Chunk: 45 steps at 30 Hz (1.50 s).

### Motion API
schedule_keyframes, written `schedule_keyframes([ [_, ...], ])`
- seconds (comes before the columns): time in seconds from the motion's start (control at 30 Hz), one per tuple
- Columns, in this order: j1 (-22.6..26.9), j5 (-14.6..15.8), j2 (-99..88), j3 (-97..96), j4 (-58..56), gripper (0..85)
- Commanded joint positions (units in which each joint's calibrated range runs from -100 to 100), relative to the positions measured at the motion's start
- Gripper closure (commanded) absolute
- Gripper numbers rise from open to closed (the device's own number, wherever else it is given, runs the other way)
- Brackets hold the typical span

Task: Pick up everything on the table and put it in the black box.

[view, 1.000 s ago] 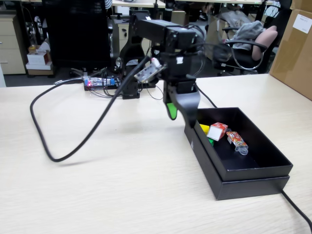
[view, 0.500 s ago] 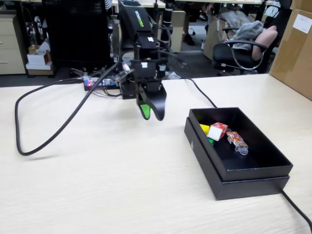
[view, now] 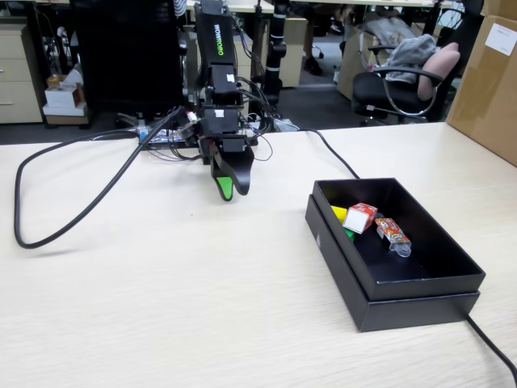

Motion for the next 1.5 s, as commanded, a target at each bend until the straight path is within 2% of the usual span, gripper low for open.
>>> schedule_keyframes([
  [0.0,0.9,2.8,-2.7,0.4,2.5,39.0],
  [0.17,1.1,4.0,-4.4,-2.0,3.5,39.0],
  [0.37,1.5,3.9,-6.1,-12.1,14.1,39.1],
  [1.47,1.1,3.5,-10.9,-22.4,21.2,36.4],
])
